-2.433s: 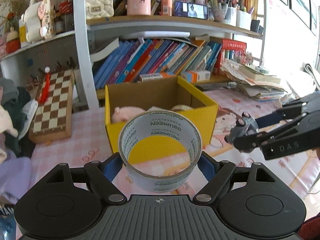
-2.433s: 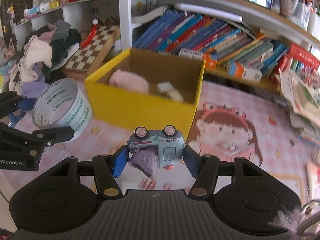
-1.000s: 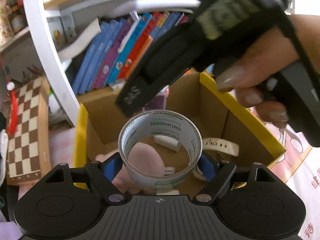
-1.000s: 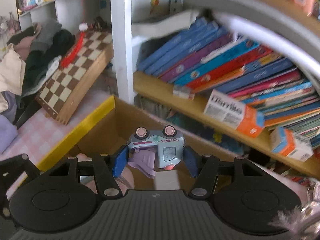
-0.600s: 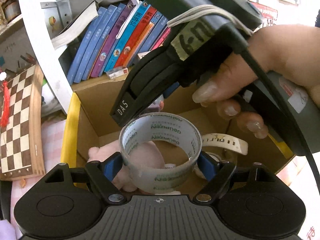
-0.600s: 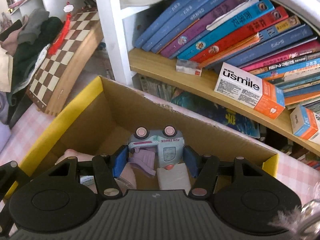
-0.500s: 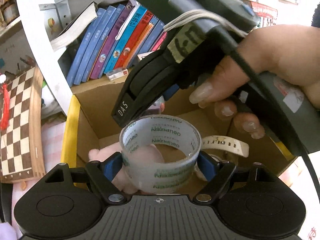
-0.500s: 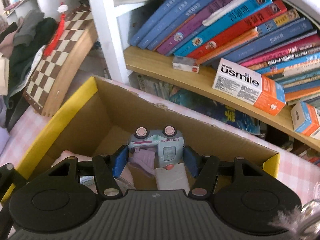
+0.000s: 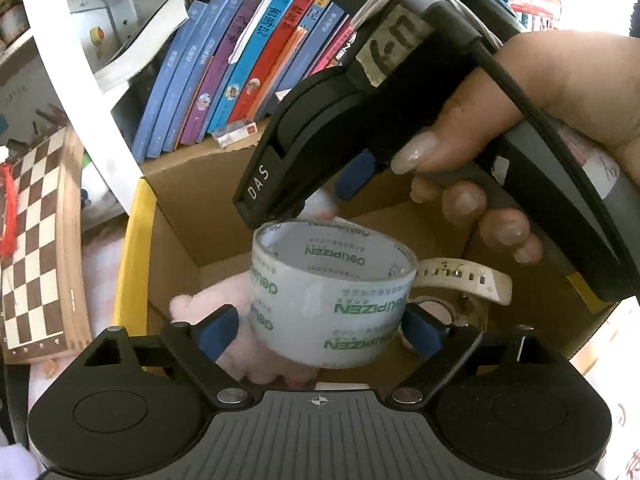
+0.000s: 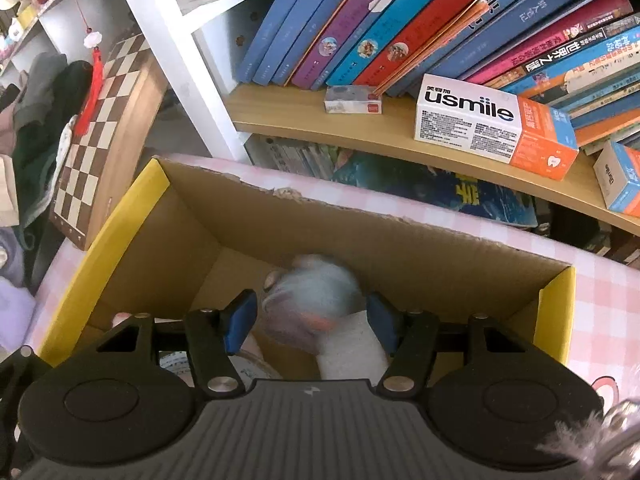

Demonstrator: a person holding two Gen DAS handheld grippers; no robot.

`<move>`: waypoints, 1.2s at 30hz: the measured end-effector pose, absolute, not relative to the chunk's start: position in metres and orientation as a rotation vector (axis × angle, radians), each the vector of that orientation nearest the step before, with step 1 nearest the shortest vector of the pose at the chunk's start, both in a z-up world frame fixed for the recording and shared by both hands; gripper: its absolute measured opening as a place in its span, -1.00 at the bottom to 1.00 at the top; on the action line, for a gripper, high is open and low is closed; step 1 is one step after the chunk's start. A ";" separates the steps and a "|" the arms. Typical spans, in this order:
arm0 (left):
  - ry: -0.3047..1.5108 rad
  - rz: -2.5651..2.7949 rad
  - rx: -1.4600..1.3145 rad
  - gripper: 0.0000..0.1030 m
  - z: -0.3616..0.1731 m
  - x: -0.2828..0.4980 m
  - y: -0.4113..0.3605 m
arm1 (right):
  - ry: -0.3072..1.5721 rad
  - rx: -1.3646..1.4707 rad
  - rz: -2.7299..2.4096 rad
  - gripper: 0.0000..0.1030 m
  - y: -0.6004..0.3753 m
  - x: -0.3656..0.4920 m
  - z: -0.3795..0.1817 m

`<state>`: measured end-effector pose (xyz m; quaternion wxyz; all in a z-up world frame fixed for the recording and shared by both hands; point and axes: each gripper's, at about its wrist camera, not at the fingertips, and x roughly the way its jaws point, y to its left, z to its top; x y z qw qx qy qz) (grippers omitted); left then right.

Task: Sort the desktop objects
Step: 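Open the left tool to release the tape roll into the yellow box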

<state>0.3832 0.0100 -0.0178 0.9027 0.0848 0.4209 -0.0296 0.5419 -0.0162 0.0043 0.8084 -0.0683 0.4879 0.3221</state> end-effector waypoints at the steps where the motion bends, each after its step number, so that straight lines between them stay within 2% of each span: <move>1: 0.867 -0.060 0.173 0.76 -0.017 0.382 0.010 | 1.042 -0.138 0.691 0.25 -0.017 0.541 0.005; 5: 0.853 -0.057 0.146 0.76 -0.014 0.376 0.014 | 1.044 -0.089 0.712 0.49 -0.020 0.538 0.011; 7: 0.847 -0.054 0.133 0.76 -0.012 0.372 0.015 | 1.041 -0.074 0.725 0.51 -0.021 0.534 0.015; 13: 0.812 -0.061 0.130 0.77 -0.003 0.362 0.014 | 1.008 -0.071 0.721 0.76 -0.025 0.519 0.033; 36: 0.648 -0.098 0.073 0.82 0.042 0.293 0.020 | 0.761 -0.120 0.651 0.83 -0.074 0.418 0.096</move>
